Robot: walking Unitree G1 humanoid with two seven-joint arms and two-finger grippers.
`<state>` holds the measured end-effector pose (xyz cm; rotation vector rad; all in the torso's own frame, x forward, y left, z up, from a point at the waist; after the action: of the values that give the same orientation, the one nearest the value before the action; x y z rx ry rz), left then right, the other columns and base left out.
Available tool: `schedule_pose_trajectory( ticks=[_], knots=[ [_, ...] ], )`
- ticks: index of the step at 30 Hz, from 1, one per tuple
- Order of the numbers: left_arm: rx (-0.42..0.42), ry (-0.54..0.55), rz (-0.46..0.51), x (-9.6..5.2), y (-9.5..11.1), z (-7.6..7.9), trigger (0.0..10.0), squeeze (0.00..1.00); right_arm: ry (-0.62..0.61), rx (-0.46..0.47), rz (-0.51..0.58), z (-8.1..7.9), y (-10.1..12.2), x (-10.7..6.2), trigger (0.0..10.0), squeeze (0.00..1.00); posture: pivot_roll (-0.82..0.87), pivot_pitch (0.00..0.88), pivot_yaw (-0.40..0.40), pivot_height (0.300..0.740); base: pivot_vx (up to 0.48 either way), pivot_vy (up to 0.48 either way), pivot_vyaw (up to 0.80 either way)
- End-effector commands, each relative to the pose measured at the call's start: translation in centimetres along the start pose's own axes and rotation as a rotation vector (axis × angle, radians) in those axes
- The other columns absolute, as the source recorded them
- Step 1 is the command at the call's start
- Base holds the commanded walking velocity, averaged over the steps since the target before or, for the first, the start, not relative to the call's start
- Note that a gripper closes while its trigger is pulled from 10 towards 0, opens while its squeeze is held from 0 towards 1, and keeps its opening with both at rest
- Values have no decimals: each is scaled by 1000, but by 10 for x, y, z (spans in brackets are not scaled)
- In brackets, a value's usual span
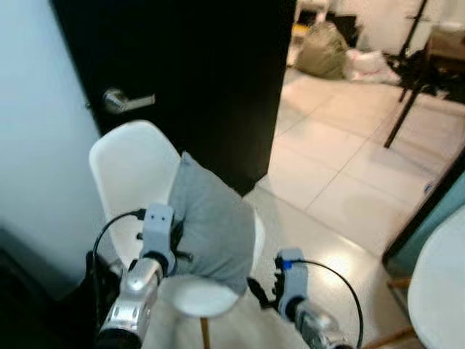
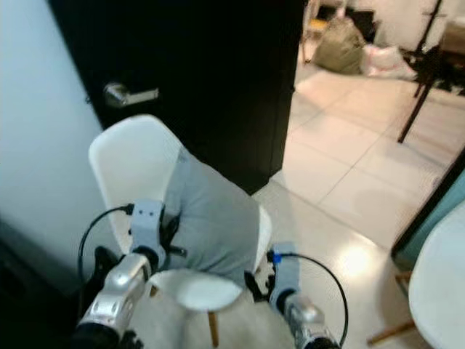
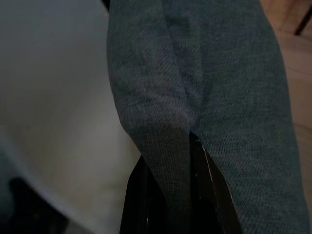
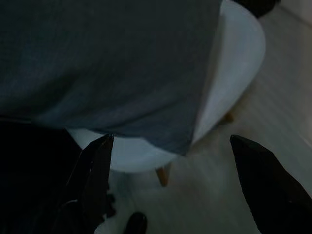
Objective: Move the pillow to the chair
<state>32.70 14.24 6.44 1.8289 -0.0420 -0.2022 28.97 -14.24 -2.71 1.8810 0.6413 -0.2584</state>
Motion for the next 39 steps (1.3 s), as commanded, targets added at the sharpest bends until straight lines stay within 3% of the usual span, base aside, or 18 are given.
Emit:
schedule_pose_trajectory(
  ticks=[1,9,25,32,39],
  knots=[
    [10,14,55,3,12,-3,10000,0,-27,17,-23,3,-7,-2,10000,0,8,0,-22,740,0,0,0],
    [13,15,28,4,9,-3,10000,0,-28,19,-19,4,-7,-2,10000,0,4,0,-22,740,0,-234,0],
    [10,14,27,5,9,-2,10000,0,-27,16,-27,3,-8,-2,10000,0,6,0,-22,740,0,0,0],
    [12,11,13,5,7,-1,10000,0,-6,4,-33,1,-10,-3,10000,0,10,0,-24,740,0,-466,0],
    [5,14,9,5,6,0,10000,0,1,-27,-31,1,-9,-2,10000,0,10,0,-24,740,0,-46,722]
  ],
)
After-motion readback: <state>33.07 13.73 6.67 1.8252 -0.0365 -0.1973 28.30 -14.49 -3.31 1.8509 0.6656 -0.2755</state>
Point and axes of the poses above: a point about 5 cm out from each wrist's last joint towards the gripper, its own x axis pointing out of the wrist towards the gripper, its own y axis along the axis of the wrist's last joint, z = x × y, the point moved 2 cm from there along x, pointing out of the wrist towards the gripper, and after that the axes turned 14 degrees about x, right-handed, at the moved point
